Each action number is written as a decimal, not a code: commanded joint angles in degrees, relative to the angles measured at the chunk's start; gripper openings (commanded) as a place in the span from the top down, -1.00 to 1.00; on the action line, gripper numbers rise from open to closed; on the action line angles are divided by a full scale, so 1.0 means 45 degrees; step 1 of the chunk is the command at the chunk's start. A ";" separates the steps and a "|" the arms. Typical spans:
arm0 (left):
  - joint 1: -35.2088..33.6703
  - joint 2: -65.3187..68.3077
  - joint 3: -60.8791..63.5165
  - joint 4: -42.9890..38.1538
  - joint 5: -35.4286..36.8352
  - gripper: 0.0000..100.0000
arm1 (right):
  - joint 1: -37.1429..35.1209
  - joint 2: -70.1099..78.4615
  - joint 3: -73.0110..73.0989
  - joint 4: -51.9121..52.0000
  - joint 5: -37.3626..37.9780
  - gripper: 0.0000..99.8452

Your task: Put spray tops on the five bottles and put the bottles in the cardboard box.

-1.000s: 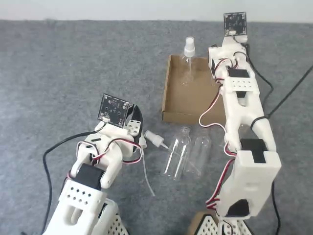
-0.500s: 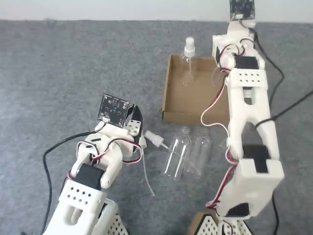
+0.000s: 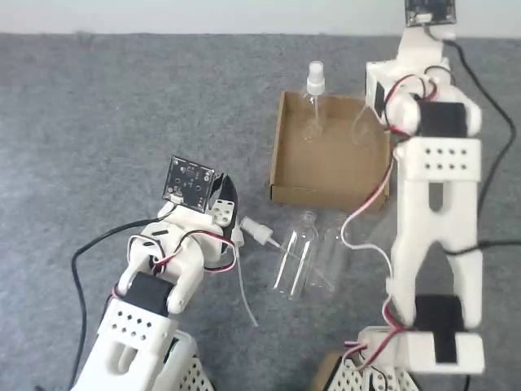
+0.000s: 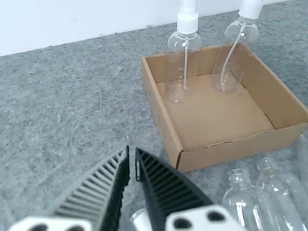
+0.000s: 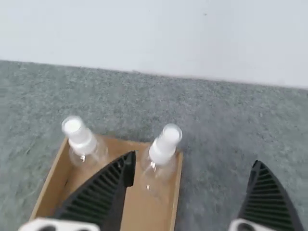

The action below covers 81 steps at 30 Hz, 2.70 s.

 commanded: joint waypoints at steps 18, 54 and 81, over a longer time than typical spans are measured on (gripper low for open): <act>-0.0098 -0.0234 -0.0049 -0.0391 -0.0078 0.98 | 0.0850 -0.3018 0.5255 0.3878 -0.1426 0.37; -0.0098 -0.0234 -0.0049 -0.0391 -0.0078 0.98 | 0.4601 -0.2901 1.4085 -0.2589 -0.0195 0.63; -0.0078 -0.0234 0.0068 -0.0410 -0.0078 0.98 | 0.8039 -0.3018 1.3890 -0.0557 0.9416 0.17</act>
